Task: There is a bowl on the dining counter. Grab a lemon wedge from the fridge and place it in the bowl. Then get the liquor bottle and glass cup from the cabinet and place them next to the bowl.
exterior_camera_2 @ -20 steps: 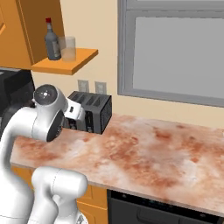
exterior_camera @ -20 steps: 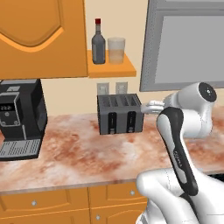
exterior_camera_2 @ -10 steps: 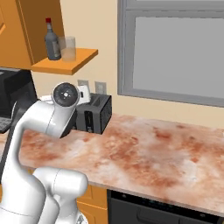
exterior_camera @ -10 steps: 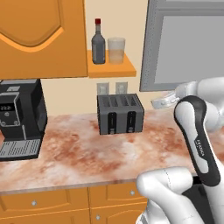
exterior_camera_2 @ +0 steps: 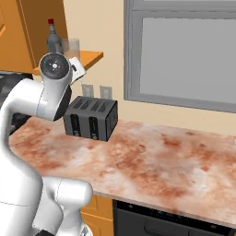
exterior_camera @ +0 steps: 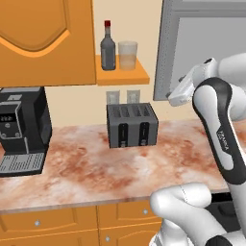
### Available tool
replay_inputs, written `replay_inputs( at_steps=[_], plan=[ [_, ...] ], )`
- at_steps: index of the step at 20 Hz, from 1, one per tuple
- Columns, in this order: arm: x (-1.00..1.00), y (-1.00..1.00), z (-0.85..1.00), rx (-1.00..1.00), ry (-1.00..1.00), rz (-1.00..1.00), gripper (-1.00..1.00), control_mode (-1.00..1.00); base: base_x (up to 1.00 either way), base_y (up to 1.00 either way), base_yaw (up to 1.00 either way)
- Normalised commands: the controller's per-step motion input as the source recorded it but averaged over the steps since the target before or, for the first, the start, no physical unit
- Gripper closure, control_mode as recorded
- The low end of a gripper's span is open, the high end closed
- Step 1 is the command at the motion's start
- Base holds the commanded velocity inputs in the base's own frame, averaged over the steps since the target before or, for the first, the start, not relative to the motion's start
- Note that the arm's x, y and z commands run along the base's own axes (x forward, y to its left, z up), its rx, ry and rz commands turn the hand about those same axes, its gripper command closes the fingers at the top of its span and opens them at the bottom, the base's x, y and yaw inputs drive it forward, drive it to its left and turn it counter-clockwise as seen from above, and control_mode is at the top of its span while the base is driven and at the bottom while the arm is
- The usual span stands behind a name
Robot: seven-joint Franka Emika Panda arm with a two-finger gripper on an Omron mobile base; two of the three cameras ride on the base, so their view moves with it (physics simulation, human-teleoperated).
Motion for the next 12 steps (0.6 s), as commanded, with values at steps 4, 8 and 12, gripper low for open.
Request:
replay_inputs(
  at_steps=[4, 8, 12],
  plan=[
    [-0.20, 0.03, 0.48, -0.33, -0.09, 0.19, -1.00, -1.00, 0.00, 0.00, 0.00],
    [-0.01, 0.00, 0.32, -0.29, -0.07, 0.22, -1.00, -1.00, 0.00, 0.00, 0.00],
    [0.26, 0.00, 0.10, -0.20, -0.02, 0.26, -1.00, -1.00, 0.00, 0.00, 0.00]
  ],
)
